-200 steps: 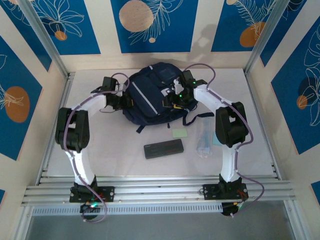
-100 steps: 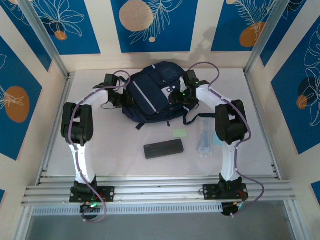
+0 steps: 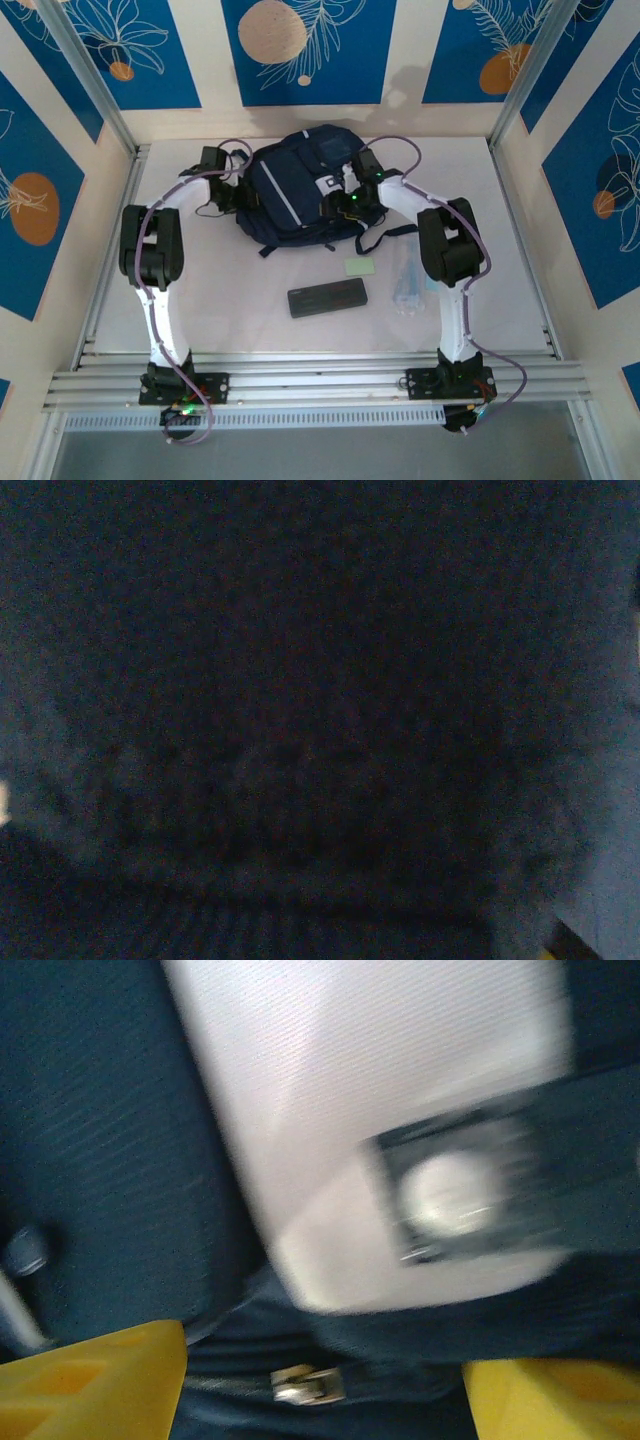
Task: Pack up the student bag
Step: Unzip the student bag at the top-center of the table.
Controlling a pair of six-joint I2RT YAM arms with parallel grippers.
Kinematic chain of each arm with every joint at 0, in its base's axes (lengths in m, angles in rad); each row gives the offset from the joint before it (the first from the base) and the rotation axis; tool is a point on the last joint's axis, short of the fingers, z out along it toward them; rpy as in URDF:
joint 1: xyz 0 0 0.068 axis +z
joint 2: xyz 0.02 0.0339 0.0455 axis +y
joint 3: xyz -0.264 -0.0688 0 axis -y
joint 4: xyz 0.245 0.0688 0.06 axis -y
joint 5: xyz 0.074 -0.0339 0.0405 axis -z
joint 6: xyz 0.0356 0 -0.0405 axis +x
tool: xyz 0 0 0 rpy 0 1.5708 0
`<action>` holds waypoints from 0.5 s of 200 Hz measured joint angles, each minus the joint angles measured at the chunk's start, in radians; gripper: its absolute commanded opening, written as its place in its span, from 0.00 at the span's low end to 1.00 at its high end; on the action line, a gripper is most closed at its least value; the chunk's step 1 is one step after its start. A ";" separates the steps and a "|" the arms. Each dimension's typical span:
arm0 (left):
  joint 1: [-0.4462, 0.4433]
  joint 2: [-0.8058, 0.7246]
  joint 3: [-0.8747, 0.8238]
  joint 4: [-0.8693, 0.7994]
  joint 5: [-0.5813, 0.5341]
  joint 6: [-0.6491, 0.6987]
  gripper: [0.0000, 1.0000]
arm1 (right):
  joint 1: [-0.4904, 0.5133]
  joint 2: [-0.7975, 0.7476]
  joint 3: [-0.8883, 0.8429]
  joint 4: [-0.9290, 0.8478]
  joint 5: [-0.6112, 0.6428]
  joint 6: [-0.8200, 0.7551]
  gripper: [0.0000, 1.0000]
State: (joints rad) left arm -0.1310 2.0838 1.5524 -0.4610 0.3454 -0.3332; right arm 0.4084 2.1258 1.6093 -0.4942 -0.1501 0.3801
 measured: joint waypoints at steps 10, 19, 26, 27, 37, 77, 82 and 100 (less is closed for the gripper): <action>0.000 0.001 0.001 0.001 -0.021 0.002 0.25 | 0.031 -0.021 -0.010 -0.001 -0.004 0.011 0.72; 0.002 0.001 0.002 0.002 -0.035 0.004 0.27 | 0.047 -0.039 -0.019 0.001 -0.031 0.021 0.72; 0.003 0.001 0.003 0.002 -0.041 0.010 0.29 | 0.062 -0.057 -0.029 0.011 -0.059 0.027 0.72; 0.003 0.001 0.004 0.002 -0.041 0.010 0.29 | 0.063 -0.058 -0.031 0.012 -0.062 0.027 0.72; 0.003 0.003 0.013 -0.006 -0.055 0.023 0.36 | 0.079 -0.096 -0.054 0.026 -0.098 0.033 0.72; 0.022 0.035 0.110 -0.065 -0.153 0.079 0.61 | 0.089 -0.241 -0.112 0.031 -0.116 0.033 0.72; 0.024 0.034 0.120 -0.077 -0.169 0.082 0.62 | 0.082 -0.256 -0.121 0.031 -0.106 0.034 0.72; 0.028 0.026 0.144 -0.103 -0.223 0.105 0.65 | 0.043 -0.300 -0.158 0.027 -0.037 0.045 0.72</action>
State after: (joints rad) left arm -0.1028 2.1098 1.6962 -0.5640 0.1223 -0.2279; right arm 0.4511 1.8259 1.4509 -0.4667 -0.1871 0.4252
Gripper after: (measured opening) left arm 0.637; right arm 0.717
